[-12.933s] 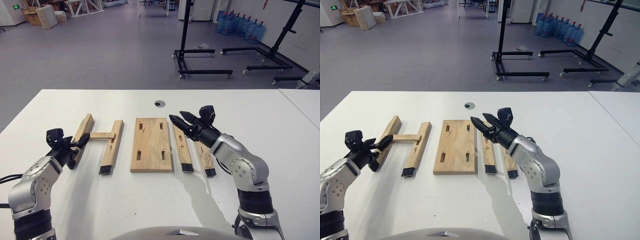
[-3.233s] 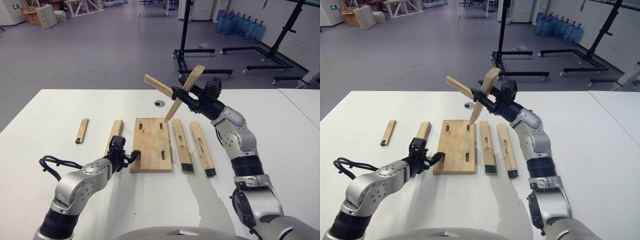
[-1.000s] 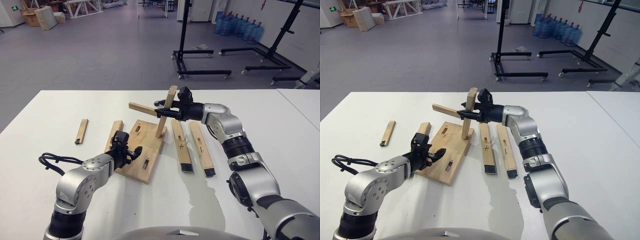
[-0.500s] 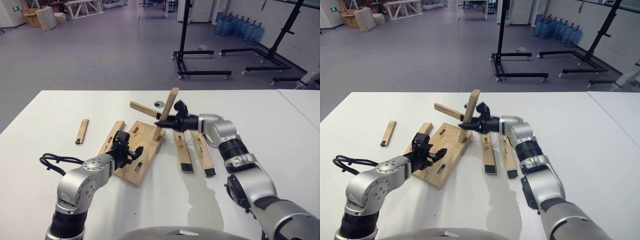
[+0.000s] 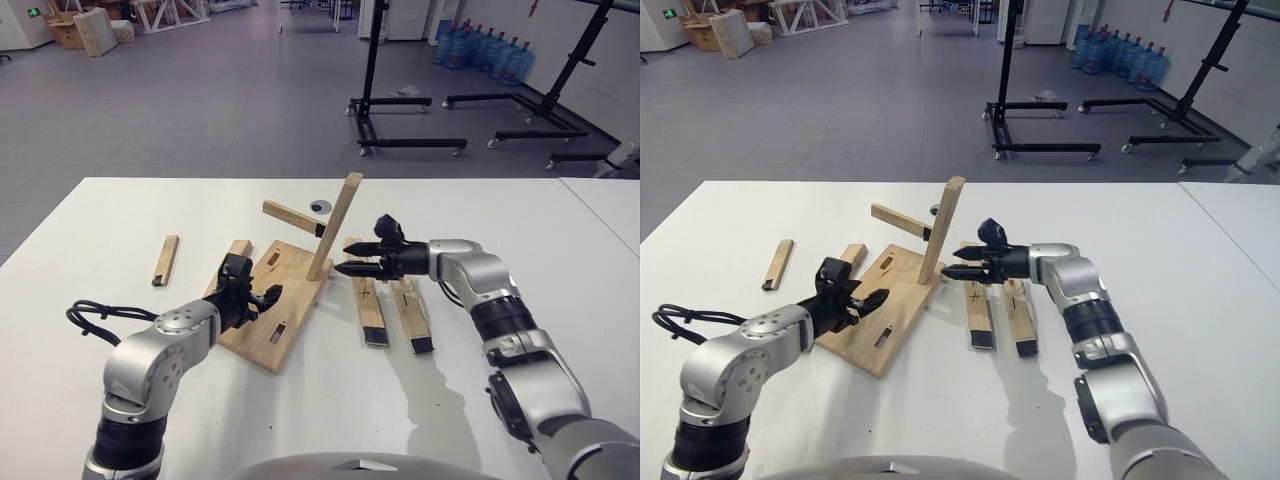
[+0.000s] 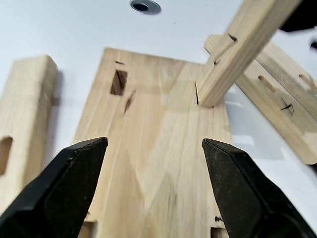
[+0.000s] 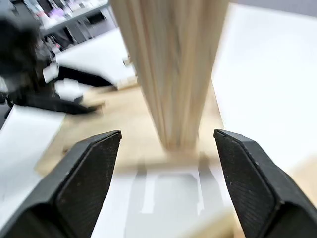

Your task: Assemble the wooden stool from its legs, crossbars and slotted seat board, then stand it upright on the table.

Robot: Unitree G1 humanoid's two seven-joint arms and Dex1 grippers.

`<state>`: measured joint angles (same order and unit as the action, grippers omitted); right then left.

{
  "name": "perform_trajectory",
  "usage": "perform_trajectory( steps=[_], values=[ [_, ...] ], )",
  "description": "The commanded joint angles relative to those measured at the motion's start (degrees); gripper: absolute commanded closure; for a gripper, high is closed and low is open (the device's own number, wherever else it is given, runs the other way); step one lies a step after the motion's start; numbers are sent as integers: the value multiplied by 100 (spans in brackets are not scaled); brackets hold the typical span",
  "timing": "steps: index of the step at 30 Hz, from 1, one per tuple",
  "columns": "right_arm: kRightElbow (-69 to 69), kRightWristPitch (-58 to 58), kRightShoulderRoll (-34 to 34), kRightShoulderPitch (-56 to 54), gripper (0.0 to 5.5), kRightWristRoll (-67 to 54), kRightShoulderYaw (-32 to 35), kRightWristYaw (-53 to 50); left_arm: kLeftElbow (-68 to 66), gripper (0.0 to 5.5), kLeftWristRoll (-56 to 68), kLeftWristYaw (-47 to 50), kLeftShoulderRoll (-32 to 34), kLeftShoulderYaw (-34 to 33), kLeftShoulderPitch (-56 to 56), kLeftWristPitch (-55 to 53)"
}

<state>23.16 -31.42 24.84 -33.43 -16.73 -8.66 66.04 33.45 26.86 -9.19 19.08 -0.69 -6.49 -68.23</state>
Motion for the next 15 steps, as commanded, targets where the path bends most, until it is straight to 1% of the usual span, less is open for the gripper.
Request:
perform_trajectory(
  steps=[1,2,3,5,6,7,9,11,13,15],
  values=[
    [-874,-4,651,786,205,29,178,21,178,200,368,-697,596,-482,-727,108],
    [-1188,-1,793,1012,205,-22,274,-3,207,200,343,-972,959,-507,-816,264],
    [-1691,-31,918,1253,205,-139,416,-31,244,200,32,-1451,1677,-350,-716,762],
    [-3145,-259,982,1630,205,-598,571,-51,14,200,-1105,-2508,3363,58,-47,2406],
    [-3802,-380,913,1706,205,-812,541,-128,-249,200,-1563,-2905,3949,136,307,3151],
    [-4321,-522,759,1663,205,-977,450,-300,-587,200,-1927,-3094,4311,165,511,3718],
    [-4840,-888,279,1319,205,-1044,125,-890,-1277,200,-2238,-3181,4525,65,513,4329],
    [-5012,-1372,-208,956,205,-985,-253,-1528,-1733,200,-2344,-3148,4443,-44,321,4641],
    [-4995,-1731,-571,670,205,-552,-860,-2181,-1924,200,-2424,-3160,4304,-35,177,4855],
    [-4856,-1829,-742,454,205,-40,-1554,-2632,-1948,200,-2454,-3129,4149,6,106,4899]
  ],
)
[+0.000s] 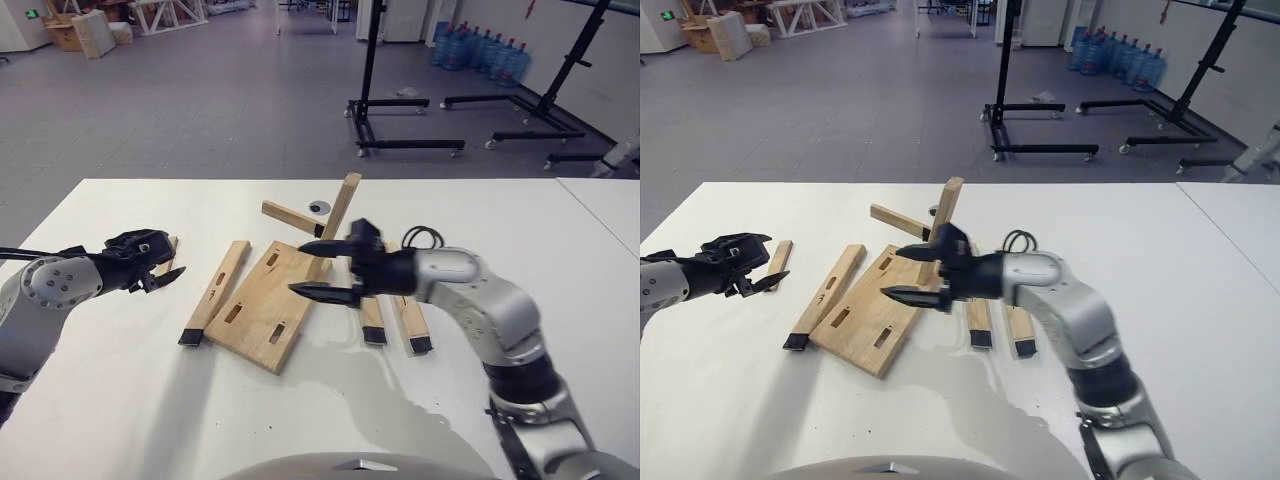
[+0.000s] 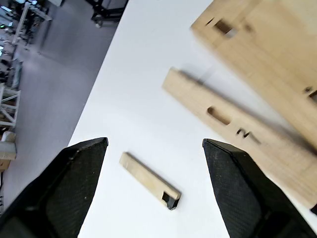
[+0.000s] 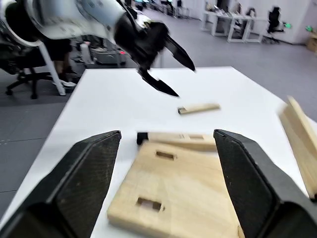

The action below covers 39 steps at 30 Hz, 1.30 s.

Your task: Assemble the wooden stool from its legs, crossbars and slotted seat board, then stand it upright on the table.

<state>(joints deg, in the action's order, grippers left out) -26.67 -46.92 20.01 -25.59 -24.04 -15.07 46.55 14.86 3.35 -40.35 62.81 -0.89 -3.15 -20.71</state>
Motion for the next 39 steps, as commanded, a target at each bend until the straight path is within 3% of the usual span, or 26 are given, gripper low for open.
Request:
perform_trajectory(
  steps=[1,4,8,15,24,36,39],
  values=[
    [263,-254,-281,-425,205,962,-1293,-807,-79,200,-120,22,-308,22,-239,130],
    [729,-244,-320,-612,205,1542,-2138,-975,-24,200,-170,79,-510,14,-270,38],
    [1192,-197,-496,-735,205,1831,-2691,-933,35,200,-272,99,-681,26,-260,-25],
    [1833,54,-976,-790,205,2110,-3059,-911,126,200,-420,148,-943,93,-266,-146],
    [2139,648,-186,-516,205,3001,-3957,-471,199,200,-607,220,-1190,170,-261,-205],
    [1611,867,1298,-347,205,3085,-3232,466,257,200,-811,285,-1400,231,-162,-219],
    [1516,828,1303,-291,205,3018,-3067,499,250,200,-824,269,-1401,192,-146,-224]
  ],
)
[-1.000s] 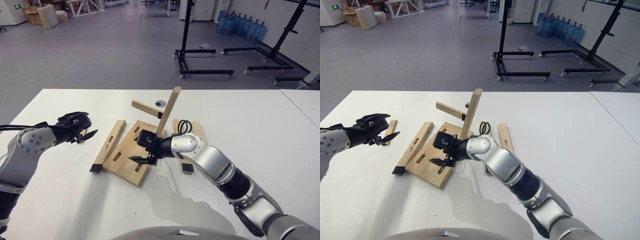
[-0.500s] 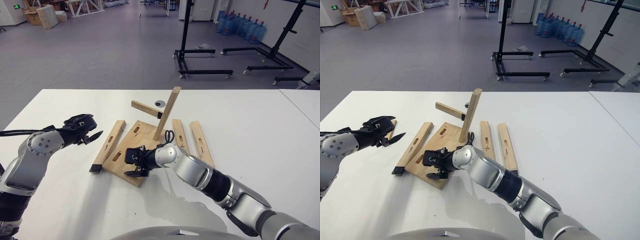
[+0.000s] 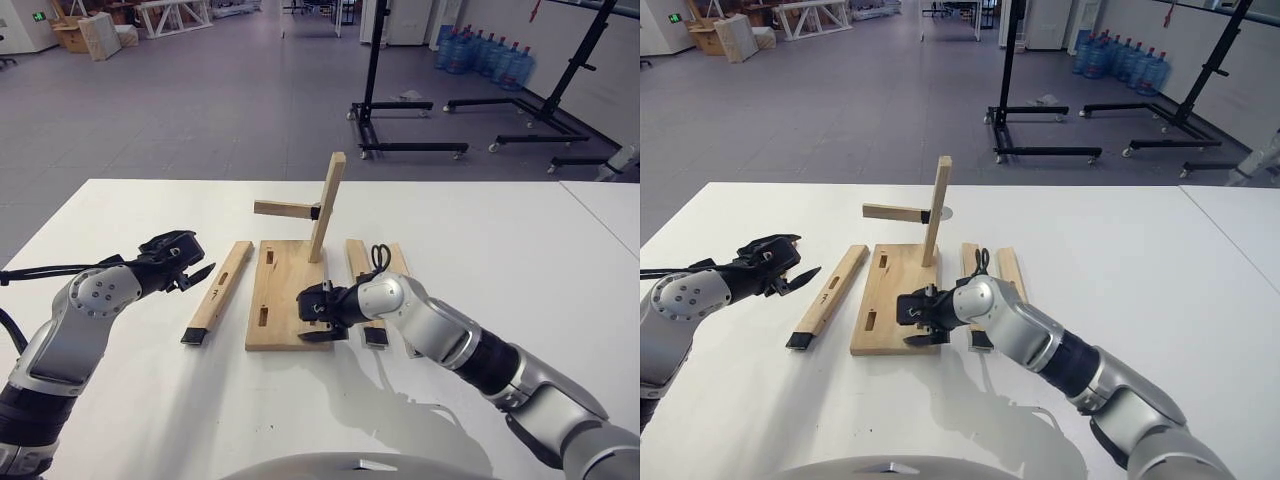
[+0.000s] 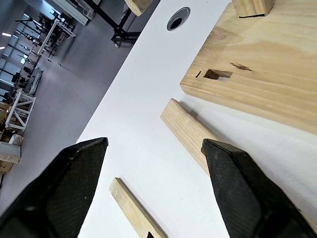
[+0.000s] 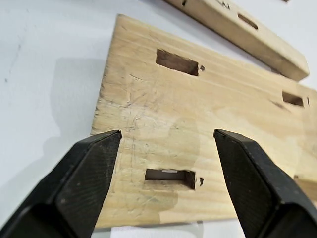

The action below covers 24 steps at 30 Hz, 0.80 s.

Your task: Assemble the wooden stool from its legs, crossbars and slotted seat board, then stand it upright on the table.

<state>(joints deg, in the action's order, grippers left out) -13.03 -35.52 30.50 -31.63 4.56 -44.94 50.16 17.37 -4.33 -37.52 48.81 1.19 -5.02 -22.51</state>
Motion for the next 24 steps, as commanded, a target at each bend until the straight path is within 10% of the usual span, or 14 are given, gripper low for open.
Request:
perform_trajectory(
  steps=[1,10,15,24],
  values=[
    [71,-413,182,312,205,95,-19,138,-7,200,-59,-21,-7,-10,21,-50],
    [-1010,-1289,605,198,205,-233,727,392,-37,200,-79,-54,1,-13,-40,-70],
    [-963,-1857,668,-325,205,-799,2315,242,29,200,82,-68,-79,-166,-110,-201],
    [-864,-3836,-106,996,205,-799,4699,-1784,1148,200,3034,139,-1266,-2070,-361,-2018]
  ],
)
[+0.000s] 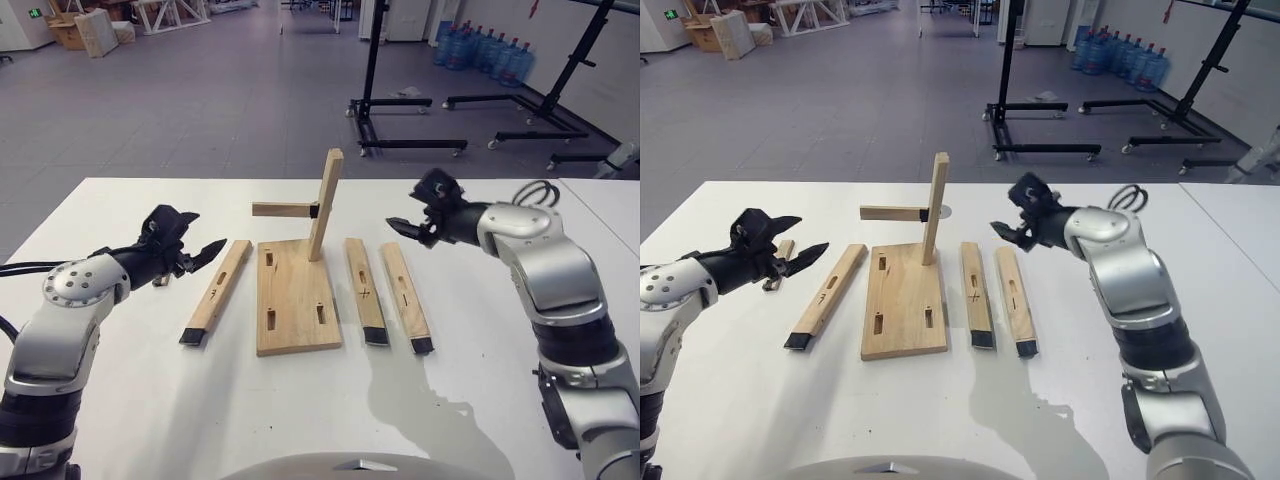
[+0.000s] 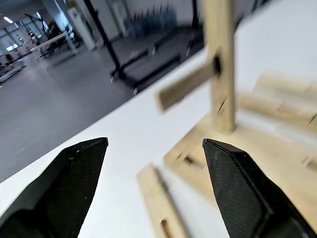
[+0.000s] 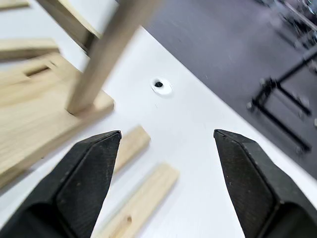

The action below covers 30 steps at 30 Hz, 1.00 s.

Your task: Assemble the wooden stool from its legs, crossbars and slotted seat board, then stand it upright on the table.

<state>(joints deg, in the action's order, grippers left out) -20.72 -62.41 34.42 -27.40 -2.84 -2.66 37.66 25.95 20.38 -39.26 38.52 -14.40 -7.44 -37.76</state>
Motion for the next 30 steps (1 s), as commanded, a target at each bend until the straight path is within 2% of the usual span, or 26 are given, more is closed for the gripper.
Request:
perform_trajectory(
  steps=[1,4,6,12,20,25,28,30],
  values=[
    [-256,-1678,-789,775,205,-37,650,-755,310,200,560,537,-303,-569,-130,-581],
    [-1004,-2756,-1481,1160,205,-57,896,-1189,374,200,552,1085,-479,-724,-29,-824],
    [-1348,-2984,-1724,1261,205,-111,915,-1377,435,200,602,1273,-556,-813,75,-922],
    [-1646,-3006,-1690,1705,205,-47,412,-2029,441,200,628,1616,-614,-822,210,-1032],
    [-1171,-2861,-1895,2104,205,14,-90,-2642,327,200,611,1811,-633,-647,86,-978],
    [-1131,-2699,-1623,2256,293,30,-286,-2788,150,200,540,1972,-627,-637,-36,-950],
    [-1095,-2721,-1595,2259,337,-4,-46,-2776,61,200,584,1990,-625,-735,-29,-911],
    [-999,-2719,-1619,2265,343,-75,187,-2706,-67,200,709,1951,-653,-881,-56,-898]
  ],
)
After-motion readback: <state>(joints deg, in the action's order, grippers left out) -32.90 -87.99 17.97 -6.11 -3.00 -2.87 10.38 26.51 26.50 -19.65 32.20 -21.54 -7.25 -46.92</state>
